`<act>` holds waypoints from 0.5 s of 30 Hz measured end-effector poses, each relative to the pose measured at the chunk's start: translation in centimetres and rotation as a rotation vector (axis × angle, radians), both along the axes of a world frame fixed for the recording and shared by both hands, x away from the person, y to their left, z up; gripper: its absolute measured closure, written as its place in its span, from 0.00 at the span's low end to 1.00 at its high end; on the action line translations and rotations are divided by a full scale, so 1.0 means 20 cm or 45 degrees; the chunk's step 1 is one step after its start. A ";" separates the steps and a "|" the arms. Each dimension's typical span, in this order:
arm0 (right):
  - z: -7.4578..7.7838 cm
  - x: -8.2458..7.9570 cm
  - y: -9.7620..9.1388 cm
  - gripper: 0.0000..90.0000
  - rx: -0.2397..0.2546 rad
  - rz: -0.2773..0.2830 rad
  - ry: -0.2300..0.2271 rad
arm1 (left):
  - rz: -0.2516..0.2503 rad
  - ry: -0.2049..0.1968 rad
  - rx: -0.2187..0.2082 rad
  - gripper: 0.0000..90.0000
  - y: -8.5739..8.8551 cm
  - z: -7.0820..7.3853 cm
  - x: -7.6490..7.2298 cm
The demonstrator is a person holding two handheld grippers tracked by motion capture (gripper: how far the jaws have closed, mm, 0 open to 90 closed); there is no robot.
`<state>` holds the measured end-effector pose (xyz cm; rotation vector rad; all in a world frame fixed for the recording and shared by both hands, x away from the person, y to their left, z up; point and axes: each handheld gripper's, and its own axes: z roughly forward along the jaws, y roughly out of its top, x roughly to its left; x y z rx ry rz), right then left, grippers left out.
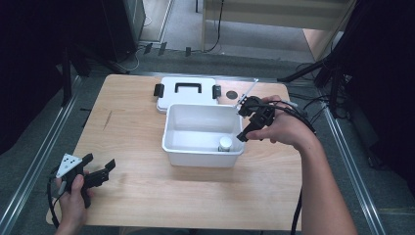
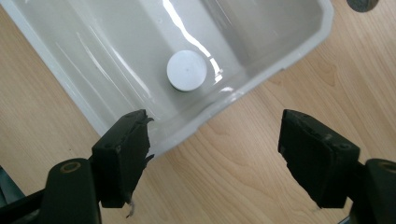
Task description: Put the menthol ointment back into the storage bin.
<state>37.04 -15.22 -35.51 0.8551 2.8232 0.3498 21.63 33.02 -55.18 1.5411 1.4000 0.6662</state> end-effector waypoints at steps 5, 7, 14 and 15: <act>-0.01 -0.02 -0.07 0.21 0.000 -0.069 -0.009 | 0.002 -0.001 0.002 0.10 0.00 0.00 0.00; -0.02 -0.03 -0.10 0.21 0.004 -0.085 -0.016 | 0.001 -0.001 0.006 0.10 0.00 0.00 0.00; -0.07 -0.05 -0.21 0.15 0.043 -0.169 -0.015 | 0.002 -0.001 0.004 0.10 0.00 0.00 0.00; -0.08 -0.06 -0.23 0.14 0.055 -0.191 -0.009 | 0.002 -0.001 0.004 0.10 0.00 0.00 0.00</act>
